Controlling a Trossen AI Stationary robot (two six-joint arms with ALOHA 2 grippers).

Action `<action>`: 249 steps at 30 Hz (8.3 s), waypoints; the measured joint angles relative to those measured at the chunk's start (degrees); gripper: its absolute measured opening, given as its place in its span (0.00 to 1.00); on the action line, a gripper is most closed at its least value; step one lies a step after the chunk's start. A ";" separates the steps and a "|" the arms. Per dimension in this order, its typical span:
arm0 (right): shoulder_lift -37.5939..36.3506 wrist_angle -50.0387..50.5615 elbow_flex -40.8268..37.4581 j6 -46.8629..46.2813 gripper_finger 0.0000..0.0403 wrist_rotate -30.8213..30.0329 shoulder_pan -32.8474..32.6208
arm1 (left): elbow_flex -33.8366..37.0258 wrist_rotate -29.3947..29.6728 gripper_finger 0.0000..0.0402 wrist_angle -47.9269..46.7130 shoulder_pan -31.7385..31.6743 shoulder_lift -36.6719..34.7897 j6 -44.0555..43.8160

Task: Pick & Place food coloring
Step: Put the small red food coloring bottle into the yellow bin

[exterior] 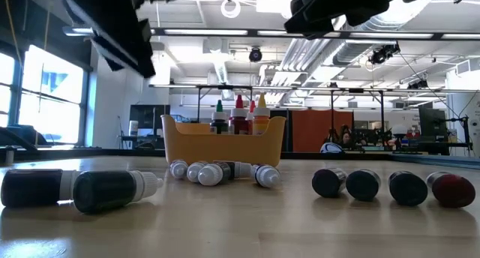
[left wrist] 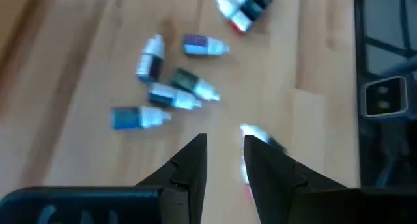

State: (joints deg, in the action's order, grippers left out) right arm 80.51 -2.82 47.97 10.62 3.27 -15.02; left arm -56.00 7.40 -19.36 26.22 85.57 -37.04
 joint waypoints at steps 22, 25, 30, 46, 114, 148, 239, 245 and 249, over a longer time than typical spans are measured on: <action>-0.02 0.88 0.00 0.34 0.40 -0.04 -0.01 | -5.63 -13.01 0.25 0.52 4.58 14.88 -21.96; -0.02 0.91 0.00 0.34 0.40 -0.04 -0.01 | -5.61 -12.04 0.25 0.29 4.57 14.88 -21.85; -0.02 0.93 0.00 0.34 0.40 -0.04 -0.01 | -5.61 -9.49 0.25 0.18 4.55 14.88 -17.87; -0.04 1.12 -0.02 0.36 0.40 -0.02 -0.01 | -5.58 -9.03 0.25 0.12 4.57 16.43 -12.54; -0.07 2.72 -0.04 1.43 0.40 -0.01 0.00 | -17.72 -3.88 0.25 -21.57 14.32 25.20 23.30; -0.07 2.66 -0.04 1.43 0.40 -0.32 0.04 | -34.59 36.08 0.21 -51.98 -10.66 26.86 25.22; 16.68 12.85 -0.02 3.56 0.40 2.79 -4.54 | 13.45 16.10 0.45 22.76 -5.97 -9.78 35.26; 16.68 11.87 -0.02 2.36 0.40 4.17 -4.69 | 13.45 16.08 0.45 22.74 -5.97 -9.78 35.26; 16.61 11.78 -0.02 0.26 0.40 1.35 -4.99 | 13.45 16.06 0.45 22.72 -5.98 -9.78 35.25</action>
State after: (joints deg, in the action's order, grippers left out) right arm 97.12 8.96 47.94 10.88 4.62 -20.01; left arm -42.54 23.46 3.36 20.23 75.79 -1.79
